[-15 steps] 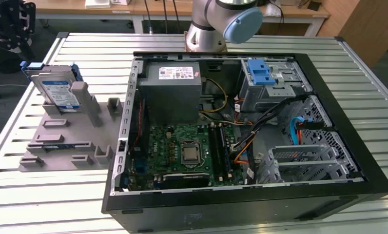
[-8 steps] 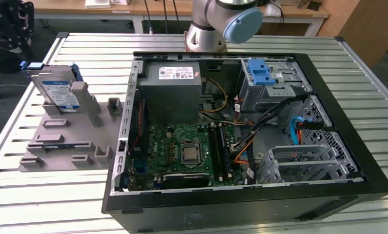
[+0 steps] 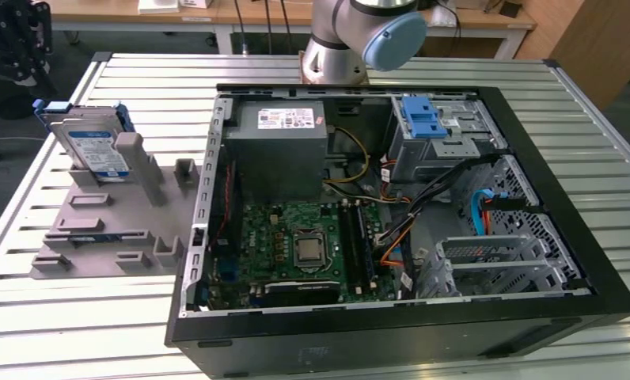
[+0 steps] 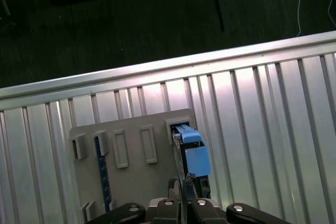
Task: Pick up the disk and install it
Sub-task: 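Pick up the disk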
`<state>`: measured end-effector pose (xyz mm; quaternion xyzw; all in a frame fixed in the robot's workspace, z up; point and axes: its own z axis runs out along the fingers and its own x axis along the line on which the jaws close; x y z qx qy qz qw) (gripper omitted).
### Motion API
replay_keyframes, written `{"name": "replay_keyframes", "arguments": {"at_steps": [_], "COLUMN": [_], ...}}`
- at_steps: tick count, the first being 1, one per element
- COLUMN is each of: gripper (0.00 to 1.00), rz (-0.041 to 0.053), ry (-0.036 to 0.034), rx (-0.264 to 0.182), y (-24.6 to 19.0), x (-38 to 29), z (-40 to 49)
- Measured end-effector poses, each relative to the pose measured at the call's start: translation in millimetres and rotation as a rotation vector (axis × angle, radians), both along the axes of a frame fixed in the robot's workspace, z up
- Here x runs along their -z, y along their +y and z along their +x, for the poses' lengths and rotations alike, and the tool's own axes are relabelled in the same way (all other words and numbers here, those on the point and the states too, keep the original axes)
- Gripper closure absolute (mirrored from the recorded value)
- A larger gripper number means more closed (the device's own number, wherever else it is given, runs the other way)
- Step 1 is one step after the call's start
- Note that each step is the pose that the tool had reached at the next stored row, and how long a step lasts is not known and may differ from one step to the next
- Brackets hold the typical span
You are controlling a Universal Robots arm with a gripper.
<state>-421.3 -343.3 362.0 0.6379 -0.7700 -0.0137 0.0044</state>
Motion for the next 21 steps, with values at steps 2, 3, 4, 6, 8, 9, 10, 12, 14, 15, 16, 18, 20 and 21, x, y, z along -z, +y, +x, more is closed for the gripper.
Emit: {"name": "replay_keyframes", "arguments": {"at_steps": [2, 3, 4, 6, 8, 9, 10, 12, 14, 15, 16, 18, 20, 21], "gripper": [0.83, 0.83, 0.83, 0.82, 0.76, 0.7, 0.7, 0.58, 0.53, 0.53, 0.46, 0.46, 0.46, 0.46], "rz": [0.0, -0.0001, 0.0, -0.0001, 0.0, -0.0001, -0.0001, 0.0, -0.0001, 0.0, 0.0, -0.0001, -0.0001, 0.0], "ry": [0.0, 0.0001, 0.0001, 0.0, 0.0, 0.0, 0.0001, -0.0001, 0.0001, 0.0, 0.0001, 0.0001, 0.0001, 0.0], "rx": [0.0, 0.0, 0.0, 0.0, 0.0, 0.0, -0.001, -0.005, -0.019, -0.029, -0.039, -0.045, -0.045, -0.045], "y": [0.0, 0.0, 0.0, 0.0, 0.0, 0.0, 0.0, 0.1, 0.2, 0.3, 0.3, 0.3, 0.3, 0.3], "x": [0.0, 0.0, 0.0, 0.0, 0.0, 0.0, 0.1, 0.7, 1.4, 1.7, 2.0, 2.1, 2.1, 2.2], "z": [0.0, 0.0, 0.0, 0.0, 0.0, 0.0, 0.0, 0.1, 0.0, 0.0, 0.0, -0.1, -0.1, -0.1]}}
